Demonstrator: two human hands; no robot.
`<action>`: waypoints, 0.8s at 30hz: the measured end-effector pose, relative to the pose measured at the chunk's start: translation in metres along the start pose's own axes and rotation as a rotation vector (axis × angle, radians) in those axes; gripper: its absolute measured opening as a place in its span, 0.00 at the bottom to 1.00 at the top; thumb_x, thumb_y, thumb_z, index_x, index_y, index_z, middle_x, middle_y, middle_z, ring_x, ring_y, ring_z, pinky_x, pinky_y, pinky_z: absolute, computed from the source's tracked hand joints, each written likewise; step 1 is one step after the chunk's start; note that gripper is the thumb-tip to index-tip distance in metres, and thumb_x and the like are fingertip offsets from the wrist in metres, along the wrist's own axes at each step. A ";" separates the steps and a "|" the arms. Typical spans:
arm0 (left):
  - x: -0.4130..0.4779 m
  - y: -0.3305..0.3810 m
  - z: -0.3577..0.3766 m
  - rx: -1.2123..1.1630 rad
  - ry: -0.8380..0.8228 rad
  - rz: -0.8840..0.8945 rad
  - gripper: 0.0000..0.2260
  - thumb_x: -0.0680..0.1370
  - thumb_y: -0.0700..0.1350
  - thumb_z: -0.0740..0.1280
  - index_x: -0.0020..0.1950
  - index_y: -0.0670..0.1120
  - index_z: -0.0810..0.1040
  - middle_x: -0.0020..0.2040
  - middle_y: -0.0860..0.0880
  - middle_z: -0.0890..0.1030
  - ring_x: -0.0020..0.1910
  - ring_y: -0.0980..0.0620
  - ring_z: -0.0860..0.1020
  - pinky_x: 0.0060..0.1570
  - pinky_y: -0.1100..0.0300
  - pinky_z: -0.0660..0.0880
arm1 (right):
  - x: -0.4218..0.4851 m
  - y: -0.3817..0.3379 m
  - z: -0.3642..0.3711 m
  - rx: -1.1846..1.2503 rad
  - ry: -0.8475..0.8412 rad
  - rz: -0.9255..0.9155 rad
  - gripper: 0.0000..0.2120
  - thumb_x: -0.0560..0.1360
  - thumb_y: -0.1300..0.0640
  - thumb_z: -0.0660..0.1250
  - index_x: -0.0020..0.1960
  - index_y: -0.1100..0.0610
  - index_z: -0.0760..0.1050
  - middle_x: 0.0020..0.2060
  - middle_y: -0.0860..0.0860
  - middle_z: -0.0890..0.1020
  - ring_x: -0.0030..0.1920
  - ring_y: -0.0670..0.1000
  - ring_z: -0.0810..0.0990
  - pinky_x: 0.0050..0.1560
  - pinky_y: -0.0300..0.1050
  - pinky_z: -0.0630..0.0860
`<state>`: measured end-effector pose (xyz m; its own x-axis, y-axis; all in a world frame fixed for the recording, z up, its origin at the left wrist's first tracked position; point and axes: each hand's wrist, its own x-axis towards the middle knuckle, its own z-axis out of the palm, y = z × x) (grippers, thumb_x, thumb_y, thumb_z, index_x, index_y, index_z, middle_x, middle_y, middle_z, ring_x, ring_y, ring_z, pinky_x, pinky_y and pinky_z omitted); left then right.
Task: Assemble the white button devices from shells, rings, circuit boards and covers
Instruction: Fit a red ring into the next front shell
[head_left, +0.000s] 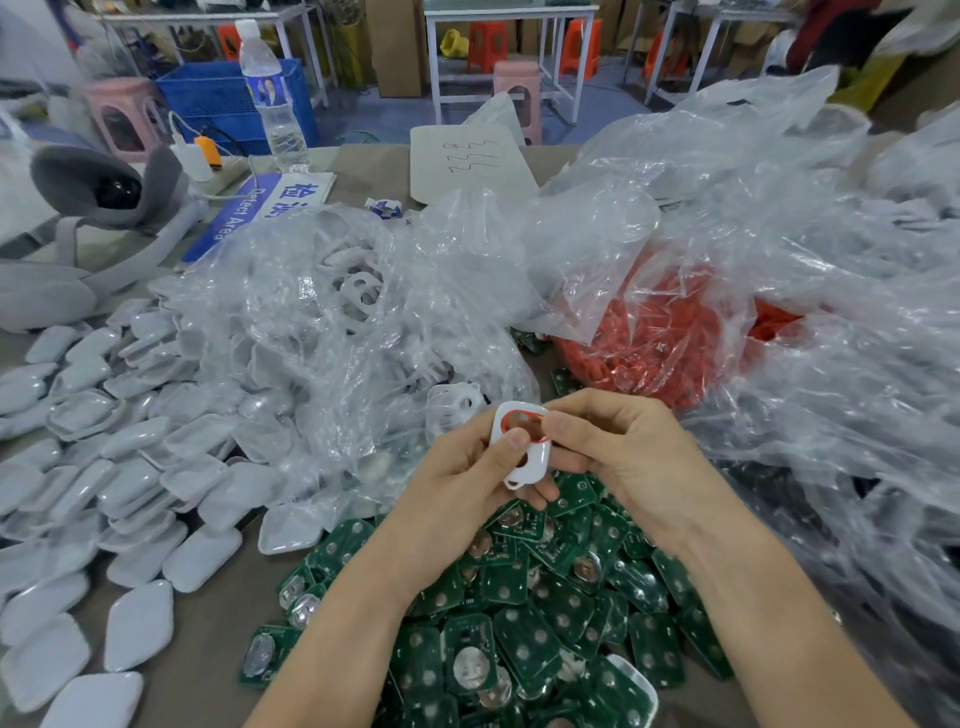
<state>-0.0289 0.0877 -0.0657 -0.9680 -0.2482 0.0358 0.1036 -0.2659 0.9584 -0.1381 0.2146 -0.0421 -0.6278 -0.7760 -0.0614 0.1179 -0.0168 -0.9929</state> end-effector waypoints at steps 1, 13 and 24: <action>0.000 0.000 0.000 -0.003 -0.003 0.002 0.15 0.79 0.47 0.60 0.60 0.39 0.76 0.44 0.41 0.81 0.38 0.52 0.80 0.42 0.62 0.77 | 0.000 0.000 0.000 0.030 -0.024 -0.003 0.17 0.62 0.46 0.78 0.44 0.56 0.84 0.40 0.67 0.83 0.38 0.65 0.80 0.48 0.52 0.80; 0.000 -0.001 0.001 -0.005 0.010 -0.007 0.14 0.77 0.46 0.62 0.58 0.40 0.77 0.41 0.43 0.81 0.36 0.51 0.79 0.39 0.63 0.76 | 0.001 0.000 0.001 0.141 -0.130 -0.027 0.14 0.66 0.49 0.78 0.43 0.58 0.81 0.35 0.66 0.81 0.30 0.61 0.79 0.37 0.47 0.79; 0.001 0.000 0.007 0.084 0.040 0.016 0.13 0.76 0.48 0.62 0.55 0.41 0.69 0.40 0.48 0.82 0.35 0.54 0.77 0.38 0.62 0.74 | 0.003 0.004 0.004 -0.210 0.164 -0.177 0.07 0.71 0.61 0.74 0.46 0.51 0.82 0.38 0.48 0.83 0.40 0.46 0.82 0.41 0.39 0.79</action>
<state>-0.0312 0.0944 -0.0640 -0.9563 -0.2895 0.0413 0.0975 -0.1828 0.9783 -0.1361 0.2097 -0.0462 -0.7419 -0.6605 0.1155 -0.1549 0.0011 -0.9879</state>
